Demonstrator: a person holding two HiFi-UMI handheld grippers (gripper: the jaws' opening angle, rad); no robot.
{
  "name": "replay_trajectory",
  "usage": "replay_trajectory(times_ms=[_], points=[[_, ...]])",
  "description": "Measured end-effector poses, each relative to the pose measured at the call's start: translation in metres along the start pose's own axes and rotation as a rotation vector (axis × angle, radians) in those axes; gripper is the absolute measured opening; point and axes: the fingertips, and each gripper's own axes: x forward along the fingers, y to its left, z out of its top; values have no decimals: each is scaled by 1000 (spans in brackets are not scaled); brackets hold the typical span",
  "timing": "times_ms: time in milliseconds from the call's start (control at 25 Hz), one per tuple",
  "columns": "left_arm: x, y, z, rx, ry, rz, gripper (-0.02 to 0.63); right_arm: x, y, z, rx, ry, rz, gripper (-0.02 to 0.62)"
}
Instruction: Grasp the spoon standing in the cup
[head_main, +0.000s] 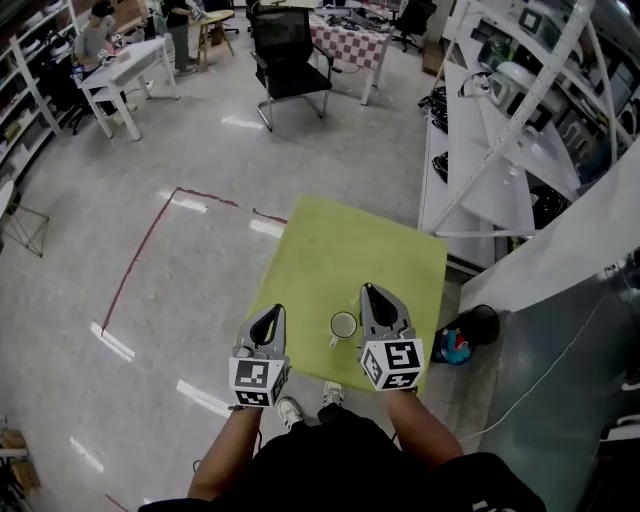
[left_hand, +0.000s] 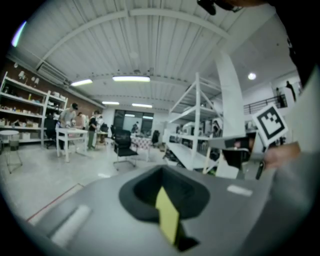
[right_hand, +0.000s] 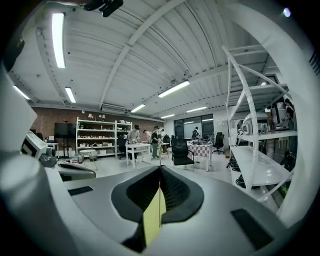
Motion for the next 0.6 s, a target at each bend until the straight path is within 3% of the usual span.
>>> replay_trajectory(times_ms=[400, 600], points=[[-3, 1, 45, 27, -80, -6, 6, -17, -5, 56, -38, -110, -25, 11], [-7, 0, 51, 18, -101, -10, 6, -21, -4, 62, -55, -127, -32, 11]])
